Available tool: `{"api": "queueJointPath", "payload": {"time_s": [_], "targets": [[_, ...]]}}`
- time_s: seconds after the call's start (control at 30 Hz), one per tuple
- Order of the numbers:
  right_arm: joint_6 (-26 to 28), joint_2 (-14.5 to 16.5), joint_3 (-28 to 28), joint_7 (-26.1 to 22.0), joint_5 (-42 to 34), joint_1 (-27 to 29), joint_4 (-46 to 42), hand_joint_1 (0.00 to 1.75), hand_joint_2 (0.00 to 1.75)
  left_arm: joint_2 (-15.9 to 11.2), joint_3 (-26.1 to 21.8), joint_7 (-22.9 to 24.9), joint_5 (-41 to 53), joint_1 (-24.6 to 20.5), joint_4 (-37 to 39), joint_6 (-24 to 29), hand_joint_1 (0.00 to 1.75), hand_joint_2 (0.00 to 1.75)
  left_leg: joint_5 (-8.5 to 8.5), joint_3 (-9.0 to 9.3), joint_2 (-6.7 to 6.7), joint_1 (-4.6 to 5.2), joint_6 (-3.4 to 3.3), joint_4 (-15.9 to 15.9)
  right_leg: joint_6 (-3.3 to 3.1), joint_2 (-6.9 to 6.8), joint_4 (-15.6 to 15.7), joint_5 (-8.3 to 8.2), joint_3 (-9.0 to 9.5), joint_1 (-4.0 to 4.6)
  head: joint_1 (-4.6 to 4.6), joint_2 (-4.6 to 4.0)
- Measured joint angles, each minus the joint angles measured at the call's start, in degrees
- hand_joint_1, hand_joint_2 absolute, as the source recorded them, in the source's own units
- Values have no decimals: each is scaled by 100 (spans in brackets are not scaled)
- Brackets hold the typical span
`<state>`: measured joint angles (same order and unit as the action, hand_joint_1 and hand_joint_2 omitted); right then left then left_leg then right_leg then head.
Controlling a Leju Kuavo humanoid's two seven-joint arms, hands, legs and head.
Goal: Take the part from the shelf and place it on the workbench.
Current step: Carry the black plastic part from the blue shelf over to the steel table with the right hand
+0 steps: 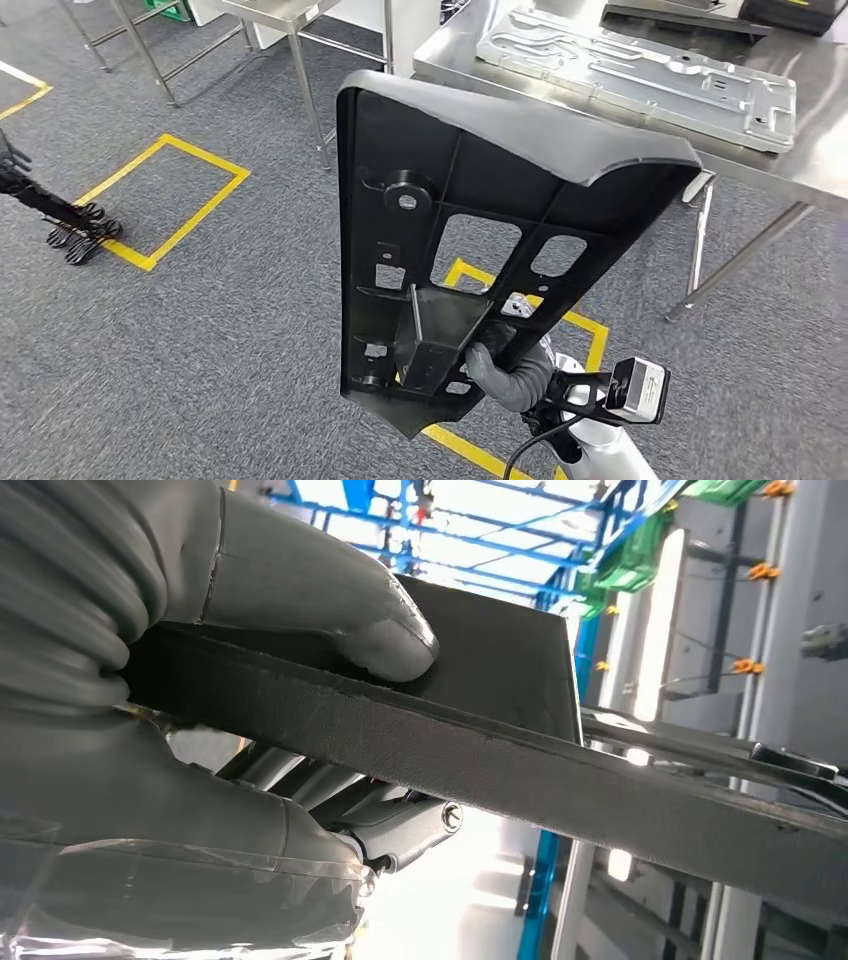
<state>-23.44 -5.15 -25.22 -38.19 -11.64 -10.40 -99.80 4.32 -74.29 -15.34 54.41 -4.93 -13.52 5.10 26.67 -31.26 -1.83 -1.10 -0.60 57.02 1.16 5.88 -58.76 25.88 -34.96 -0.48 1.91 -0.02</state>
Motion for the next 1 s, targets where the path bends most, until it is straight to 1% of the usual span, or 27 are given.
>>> {"api": "queueJointPath", "payload": {"time_s": [0.03, 0.07, 0.1, 0.13, 0.17, 0.2, 0.23, 0.27, 0.3, 0.33, 0.37, 0.43, 0.47, 0.5, 0.53, 0.6, 0.63, 0.67, 0.7, 0.73, 0.77, 0.8, 0.83, 0.87, 0.9, 0.97, 1.0], "targets": [[8, -32, 4, -27, 5, 14, 0, 169, 175, 7, 0, -13, 10, -1, 0, -11, 0, 175, -14, 0, 73, -6, -40, -21, 21, -165, -231, 144, -112, 8, -1, 0], [15, -56, 9, -54, 11, 34, 1, 169, 175, 7, 0, -24, 18, 5, -1, -21, 0, 175, -16, -2, 146, 6, -67, -28, 35, -358, -581, 339, -279, 6, -1, 0], [18, -75, 13, -73, 14, 55, 2, 169, 175, 7, 0, -35, 20, 16, -1, -26, 0, 175, -12, -7, 219, 21, -85, -27, 49, -477, -990, 533, -476, 2, -1, 0], [20, -91, 16, -87, 18, 85, 4, 169, 175, 7, 0, -41, 20, 26, -1, -28, 0, 175, -7, -11, 295, 35, -90, -25, 61, -531, -1341, 663, -648, -7, -1, 0], [20, -104, 20, -98, 26, 116, 7, 169, 175, 7, 0, -45, 21, 30, -1, -29, 0, 175, -1, -12, 373, 46, -94, -22, 66, -553, -1525, 690, -735, -14, -1, 0], [20, -116, 22, -104, 34, 141, 8, 169, 175, 7, 0, -47, 21, 26, -1, -30, 0, 175, 7, -9, 446, 54, -93, -19, 64, -567, -1483, 609, -707, -19, -1, 0], [19, -124, 23, -108, 43, 156, 9, 169, 175, 8, 0, -48, 22, 18, -1, -31, 0, 175, 17, 1, 515, 59, -88, -17, 52, -601, -1203, 438, -553, -20, -1, 0], [17, -127, 25, -109, 50, 161, 6, 169, 175, 8, 1, -47, 26, 7, -1, -28, 0, 175, 30, 17, 577, 66, -78, -15, 27, -692, -771, 238, -312, -11, -1, 1], [14, -128, 29, -108, 55, 155, 3, 169, 175, 9, 1, -44, 33, -2, -1, -24, 0, 175, 47, 33, 630, 82, -59, -11, -5, -809, -365, 100, -88, 14, -1, 1], [12, -127, 34, -105, 60, 145, -3, 169, 175, 9, 2, -37, 43, -9, -1, -19, 0, 175, 62, 47, 680, 95, -35, -7, -40, -895, -62, 11, 73, 38, -1, 1], [9, -128, 40, -103, 63, 138, -8, 169, 175, 8, 2, -29, 53, -16, -1, -14, 0, 175, 76, 59, 727, 106, -9, -4, -70, -947, 93, -15, 149, 62, -1, 1], [5, -129, 51, -99, 69, 133, -15, 169, 175, 7, 2, -16, 67, -31, -1, -12, 0, 175, 93, 85, 832, 116, 48, -9, -116, -849, 135, -16, 138, 78, -1, 0], [4, -129, 57, -98, 71, 135, -20, 169, 175, 6, 2, -13, 69, -41, -1, -12, 0, 175, 117, 95, 833, 108, 79, 3, -140, -789, 154, -30, 146, 62, -1, 0], [2, -129, 61, -99, 73, 130, -26, 169, 175, 5, 2, -11, 71, -47, -1, -12, 0, 175, 184, 79, 752, 99, 109, 78, -172, -729, 176, -47, 158, 40, -1, 0], [1, -126, 63, -99, 73, 121, -31, 169, 175, 7, 3, -11, 73, -50, -1, -13, 0, 175, 306, 14, 618, 86, 137, 254, -202, -674, 200, -65, 171, 15, 0, 0], [-2, -121, 65, -101, 74, 108, -34, 169, 175, 9, 4, -8, 74, -35, -1, -13, 0, 175, 689, -307, 317, 54, 182, 975, -241, -553, 214, -83, 175, -5, 1, 0], [-2, -119, 65, -100, 74, 111, -33, 169, 175, 9, 4, -3, 74, -22, -1, -12, 0, 175, 846, -500, 255, 46, 199, 1371, -246, -484, 210, -86, 169, -3, 1, 0], [-3, -119, 66, -100, 74, 117, -33, 169, 175, 8, 4, 2, 72, -11, -1, -12, 0, 175, 910, -642, 231, 41, 213, 1643, -247, -407, 202, -86, 165, -3, 1, 0], [-4, -120, 67, -100, 74, 122, -32, 169, 175, 6, 3, 7, 70, -5, -1, -13, 0, 175, 841, -678, 223, 37, 219, 1676, -244, -329, 191, -84, 164, -4, 1, 0], [-4, -121, 70, -100, 74, 124, -32, 169, 175, 4, 3, 8, 68, -4, -1, -16, 0, 175, 661, -597, 207, 29, 221, 1464, -235, -252, 178, -79, 167, -7, 1, 0], [-6, -121, 75, -100, 74, 124, -32, 169, 175, 1, 3, 8, 67, -7, -1, -21, 0, 175, 418, -423, 148, 14, 219, 1061, -220, -177, 161, -71, 170, -11, 1, 0], [-8, -122, 81, -100, 74, 123, -32, 169, 175, -3, 4, 7, 66, -11, -1, -25, 0, 175, 243, -234, 4, -6, 209, 643, -196, -109, 142, -63, 165, -13, 1, 0], [-12, -122, 87, -99, 74, 120, -32, 169, 175, -5, 4, 6, 64, -14, -1, -29, 0, 175, 129, -94, -114, -17, 189, 318, -164, -48, 120, -60, 149, -12, 1, 0], [-16, -122, 93, -99, 73, 118, -32, 169, 175, -7, 4, 4, 62, -18, -1, -33, 0, 175, 87, -15, -206, -18, 164, 131, -128, 8, 106, -65, 124, -15, 1, 0], [-22, -123, 101, -99, 72, 120, -32, 169, 175, -9, 4, 0, 60, -22, -1, -35, 0, 175, 105, -1, -243, -9, 132, 89, -87, 61, 103, -78, 97, -18, 1, 0], [-36, -126, 121, -100, 69, 129, -33, 169, 175, -10, 3, -12, 57, -33, -1, -43, 0, 175, 68, -3, -116, -1, 55, 71, -7, 148, 110, -103, 57, -30, 1, 0], [-45, -127, 137, -102, 69, 133, -34, 169, 175, -11, 2, -23, 56, -38, -1, -49, 0, 175, 48, 0, -50, -9, 10, 50, 23, 88, 67, -70, 28, -22, 0, 0]]}}
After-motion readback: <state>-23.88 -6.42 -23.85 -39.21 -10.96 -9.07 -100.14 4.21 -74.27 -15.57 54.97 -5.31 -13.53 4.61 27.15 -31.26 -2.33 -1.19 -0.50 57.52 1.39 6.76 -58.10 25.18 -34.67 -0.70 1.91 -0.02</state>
